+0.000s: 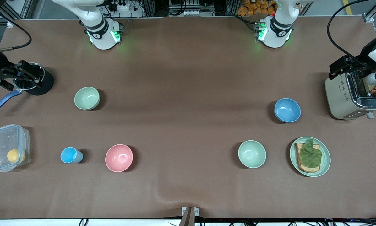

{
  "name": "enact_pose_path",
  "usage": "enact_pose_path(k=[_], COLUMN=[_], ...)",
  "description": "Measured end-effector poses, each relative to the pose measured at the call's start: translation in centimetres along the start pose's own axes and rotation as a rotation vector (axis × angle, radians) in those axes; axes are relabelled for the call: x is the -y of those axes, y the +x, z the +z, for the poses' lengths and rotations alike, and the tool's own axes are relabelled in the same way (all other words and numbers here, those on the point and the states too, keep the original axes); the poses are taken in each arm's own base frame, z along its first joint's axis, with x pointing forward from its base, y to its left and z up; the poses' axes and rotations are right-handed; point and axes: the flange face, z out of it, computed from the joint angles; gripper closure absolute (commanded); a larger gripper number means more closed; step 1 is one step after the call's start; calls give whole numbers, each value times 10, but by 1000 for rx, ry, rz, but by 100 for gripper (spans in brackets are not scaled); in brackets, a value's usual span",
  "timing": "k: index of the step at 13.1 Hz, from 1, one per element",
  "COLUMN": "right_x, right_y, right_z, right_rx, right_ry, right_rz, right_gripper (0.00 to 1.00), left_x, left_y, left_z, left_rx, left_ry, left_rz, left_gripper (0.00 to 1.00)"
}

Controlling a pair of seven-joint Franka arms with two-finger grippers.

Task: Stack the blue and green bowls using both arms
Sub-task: 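Reach the right gripper to the green bowl while the left reaches the blue bowl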

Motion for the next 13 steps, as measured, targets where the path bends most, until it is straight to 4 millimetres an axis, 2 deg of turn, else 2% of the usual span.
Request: enact_pose_path(k=[6,9,11,13], right_x=[0,-3,-7,-11], right_y=[0,0,2,5], right_z=[0,13,37,62], right_rx=[2,43,91,124], right_ry=[-3,-1,3,-2], right_rz=[0,4,10,13], right_gripper=[0,0,0,0], left_x=[4,14,26,42], left_y=[0,4,16,37], left_z=[1,12,43,94], left_rx=[4,28,80,104], left_ry=[0,2,13,9], left_rz=[-7,-25,-43,-67], left_gripper=[0,0,0,0])
